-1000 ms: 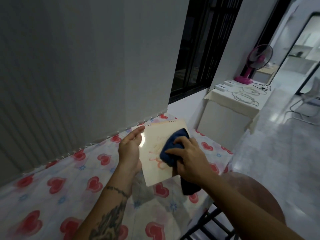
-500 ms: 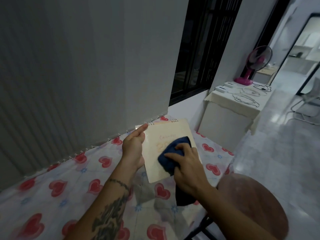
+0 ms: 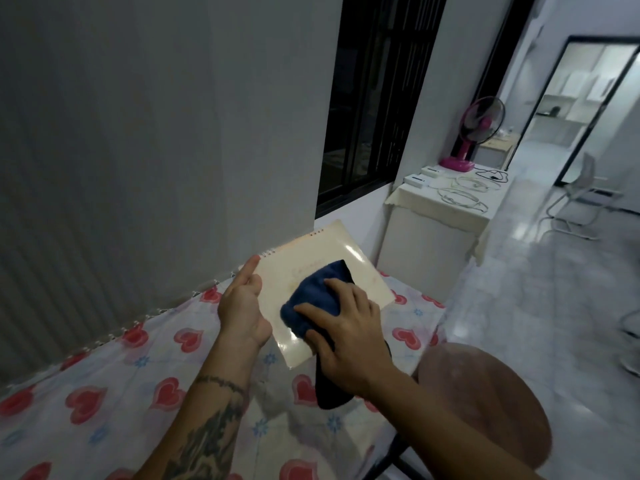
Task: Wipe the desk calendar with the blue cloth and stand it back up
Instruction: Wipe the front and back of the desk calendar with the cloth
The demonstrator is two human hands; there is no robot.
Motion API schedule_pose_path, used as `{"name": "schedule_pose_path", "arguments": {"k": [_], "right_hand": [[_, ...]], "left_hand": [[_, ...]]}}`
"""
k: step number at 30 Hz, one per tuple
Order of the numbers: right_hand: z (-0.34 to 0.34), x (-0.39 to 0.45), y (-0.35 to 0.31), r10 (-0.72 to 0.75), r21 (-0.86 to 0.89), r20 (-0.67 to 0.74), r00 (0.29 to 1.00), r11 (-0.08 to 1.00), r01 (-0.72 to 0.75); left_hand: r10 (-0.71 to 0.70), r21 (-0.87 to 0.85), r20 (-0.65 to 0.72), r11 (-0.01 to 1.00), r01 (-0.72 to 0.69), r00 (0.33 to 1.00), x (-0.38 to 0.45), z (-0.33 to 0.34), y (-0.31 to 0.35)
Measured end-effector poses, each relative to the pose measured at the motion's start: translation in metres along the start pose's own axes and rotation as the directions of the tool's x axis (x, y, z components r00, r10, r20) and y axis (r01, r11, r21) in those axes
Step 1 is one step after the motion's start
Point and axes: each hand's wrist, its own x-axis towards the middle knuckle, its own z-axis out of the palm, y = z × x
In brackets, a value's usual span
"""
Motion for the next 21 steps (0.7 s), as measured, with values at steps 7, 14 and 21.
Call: {"name": "schedule_pose_path", "arguments": {"k": [7,14,21], "right_hand": [[-0.007,0.000,0.050,0.205,-0.056,-0.063,0.977,0.976,-0.209],[-0.015,0.006,0.028,0.117,-0.143,-0.122,0.986,0.981,-0.134],[-0.012,-0.017,0.046,-0.067,-0.110,0.052,0.996,0.991,0.072]], "left_hand": [[-0.008,0.049,0.035,0.999,0.006,0.999,-0.012,0.000,-0.002],[0.011,0.078,0.024,0.997,-0.013,1.000,-0.014,0.016,-0.014],[0.014,0.075,0.007,0.997,-0.015,1.000,-0.008,0.010,-0.007]]}}
